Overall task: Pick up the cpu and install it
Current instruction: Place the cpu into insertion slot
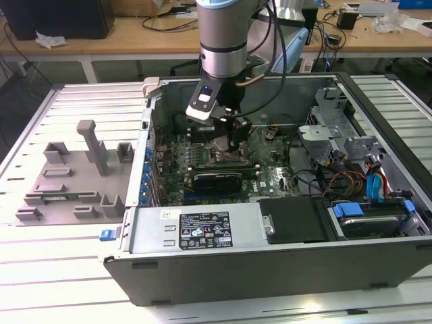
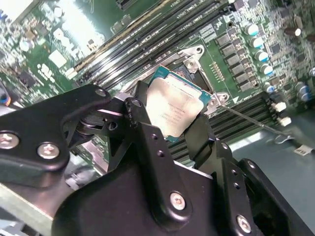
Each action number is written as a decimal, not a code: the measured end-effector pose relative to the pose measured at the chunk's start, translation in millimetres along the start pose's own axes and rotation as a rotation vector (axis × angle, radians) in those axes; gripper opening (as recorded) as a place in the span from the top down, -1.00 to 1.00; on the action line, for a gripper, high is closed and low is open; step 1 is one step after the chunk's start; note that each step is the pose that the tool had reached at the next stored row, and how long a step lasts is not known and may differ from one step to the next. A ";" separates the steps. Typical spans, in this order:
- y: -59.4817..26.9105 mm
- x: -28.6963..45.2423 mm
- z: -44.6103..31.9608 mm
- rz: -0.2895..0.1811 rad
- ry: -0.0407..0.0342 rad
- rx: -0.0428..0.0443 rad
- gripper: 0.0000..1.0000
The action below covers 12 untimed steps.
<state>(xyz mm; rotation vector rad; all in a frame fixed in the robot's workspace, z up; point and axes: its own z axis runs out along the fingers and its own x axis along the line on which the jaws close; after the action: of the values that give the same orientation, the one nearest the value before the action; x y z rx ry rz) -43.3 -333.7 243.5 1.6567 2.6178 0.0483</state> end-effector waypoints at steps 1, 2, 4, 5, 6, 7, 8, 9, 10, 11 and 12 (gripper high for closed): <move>0.0 0.0 0.0 0.017 -0.0009 0.0004 -0.09; 0.0 0.0 0.1 0.046 -0.0023 0.0009 -0.09; 0.0 0.0 0.2 0.085 -0.0042 0.0016 -0.09; 0.0 0.0 0.2 0.124 -0.0062 0.0026 -0.09; 0.0 0.0 0.4 0.168 -0.0083 0.0033 -0.09; 0.0 0.0 0.4 0.186 -0.0092 0.0037 -0.09; 0.0 0.0 0.5 0.201 -0.0099 0.0040 -0.09; 0.0 0.0 0.5 0.228 -0.0113 0.0045 -0.09; 0.0 0.0 0.6 0.263 -0.0131 0.0052 -0.09; 0.0 0.0 0.7 0.281 -0.0139 0.0056 -0.09; 0.0 0.0 0.7 0.299 -0.0148 0.0059 -0.09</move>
<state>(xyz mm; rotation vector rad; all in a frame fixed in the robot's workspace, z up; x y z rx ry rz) -43.3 -333.6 242.8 2.0266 2.3379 0.0378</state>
